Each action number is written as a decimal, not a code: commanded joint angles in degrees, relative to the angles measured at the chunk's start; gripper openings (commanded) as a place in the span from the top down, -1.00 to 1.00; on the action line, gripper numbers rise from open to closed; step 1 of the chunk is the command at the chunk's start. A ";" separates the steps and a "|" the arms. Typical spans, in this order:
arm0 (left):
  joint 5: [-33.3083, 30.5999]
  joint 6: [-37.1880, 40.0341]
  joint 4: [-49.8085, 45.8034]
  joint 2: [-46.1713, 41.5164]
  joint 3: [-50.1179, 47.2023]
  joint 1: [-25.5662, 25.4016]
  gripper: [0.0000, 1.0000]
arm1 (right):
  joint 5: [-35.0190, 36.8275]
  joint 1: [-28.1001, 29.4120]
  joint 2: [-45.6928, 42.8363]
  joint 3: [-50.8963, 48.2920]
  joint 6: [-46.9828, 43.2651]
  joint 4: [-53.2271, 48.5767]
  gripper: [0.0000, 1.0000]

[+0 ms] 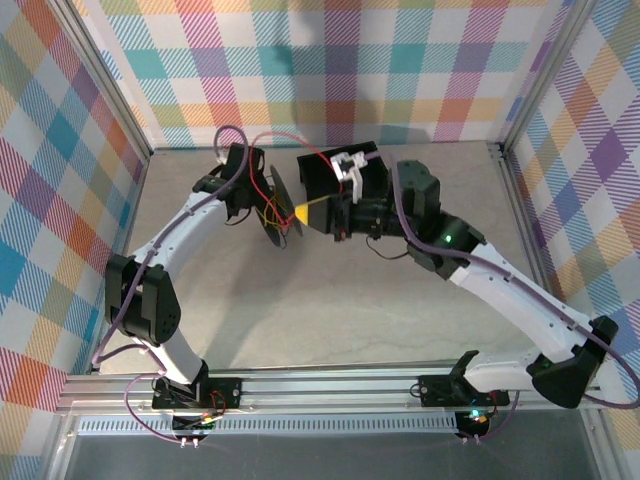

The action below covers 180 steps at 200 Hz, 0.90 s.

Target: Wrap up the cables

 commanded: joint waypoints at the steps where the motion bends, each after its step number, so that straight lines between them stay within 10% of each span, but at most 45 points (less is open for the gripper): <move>1: -7.41 5.86 8.02 -2.87 -2.42 -2.56 1.00 | -1.21 -1.00 -0.25 12.87 0.54 1.52 1.00; 180: -18.04 27.58 24.38 -13.74 -19.65 -33.63 1.00 | -9.02 -34.91 38.18 67.55 17.83 -14.70 1.00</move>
